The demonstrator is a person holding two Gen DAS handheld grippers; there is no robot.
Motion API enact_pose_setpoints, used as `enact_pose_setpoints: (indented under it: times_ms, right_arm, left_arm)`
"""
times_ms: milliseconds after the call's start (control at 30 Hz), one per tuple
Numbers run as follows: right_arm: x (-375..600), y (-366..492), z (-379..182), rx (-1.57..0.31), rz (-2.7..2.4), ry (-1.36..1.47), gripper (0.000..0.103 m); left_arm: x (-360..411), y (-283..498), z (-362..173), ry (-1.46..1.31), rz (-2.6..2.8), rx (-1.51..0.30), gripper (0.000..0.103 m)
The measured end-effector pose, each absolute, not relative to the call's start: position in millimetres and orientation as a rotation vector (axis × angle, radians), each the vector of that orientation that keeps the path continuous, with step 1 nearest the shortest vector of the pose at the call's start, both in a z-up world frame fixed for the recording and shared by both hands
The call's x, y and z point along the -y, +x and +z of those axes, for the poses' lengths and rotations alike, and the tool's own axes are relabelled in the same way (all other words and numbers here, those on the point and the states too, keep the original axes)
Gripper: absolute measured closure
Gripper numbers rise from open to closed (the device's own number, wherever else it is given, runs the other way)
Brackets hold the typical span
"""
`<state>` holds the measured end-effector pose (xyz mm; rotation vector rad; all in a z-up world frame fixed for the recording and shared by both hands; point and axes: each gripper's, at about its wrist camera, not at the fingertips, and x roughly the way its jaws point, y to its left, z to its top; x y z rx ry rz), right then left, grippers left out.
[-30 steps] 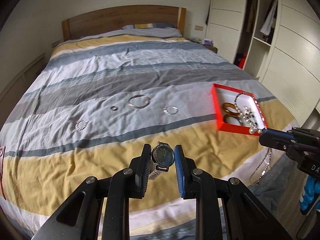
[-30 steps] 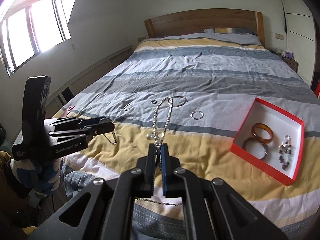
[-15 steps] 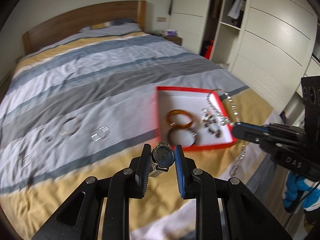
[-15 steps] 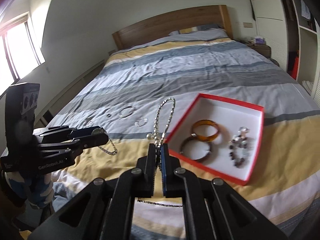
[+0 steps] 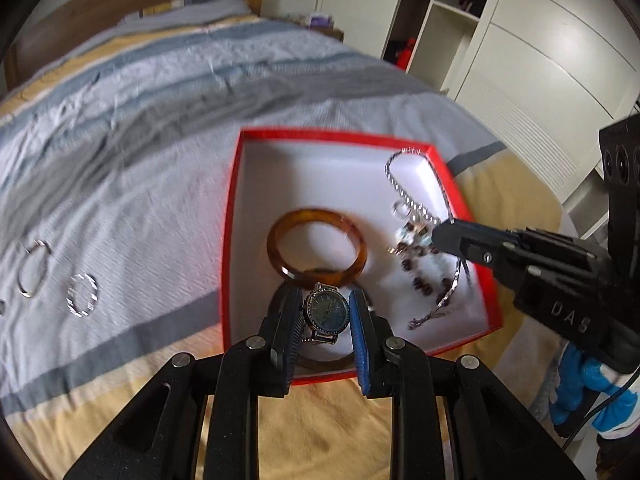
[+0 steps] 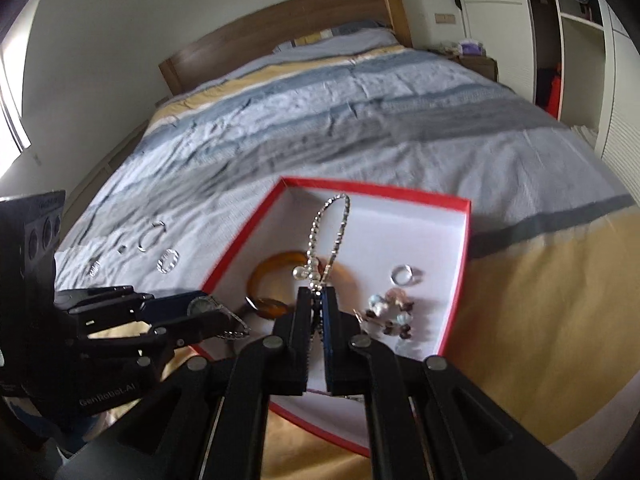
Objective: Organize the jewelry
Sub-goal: 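Carry the watch and necklace into the red box and open both tools, then lift both open tools away from the box and move back over the bed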
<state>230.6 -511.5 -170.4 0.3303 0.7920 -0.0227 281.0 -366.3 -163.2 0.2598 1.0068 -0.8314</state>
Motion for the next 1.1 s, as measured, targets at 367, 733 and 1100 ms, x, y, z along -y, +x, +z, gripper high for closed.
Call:
enact_pose_setpoints:
  times_ms: [367, 733, 1100]
  right_arm:
    - [514, 227, -208, -0.889, -0.038, 0.338, 0.096]
    - [517, 193, -169, -0.832, -0.086, 0.352, 0.075]
    - [494, 126, -102, -0.701, -0.094, 0.369, 0.075]
  left_arm:
    - [369, 281, -195, 0.280, -0.803, -1.066, 0.079]
    - [351, 267, -149, 0.253, -0.790, -1.020, 0.060]
    - [282, 210, -66, 0.207, -0.677, -0.838, 0.051]
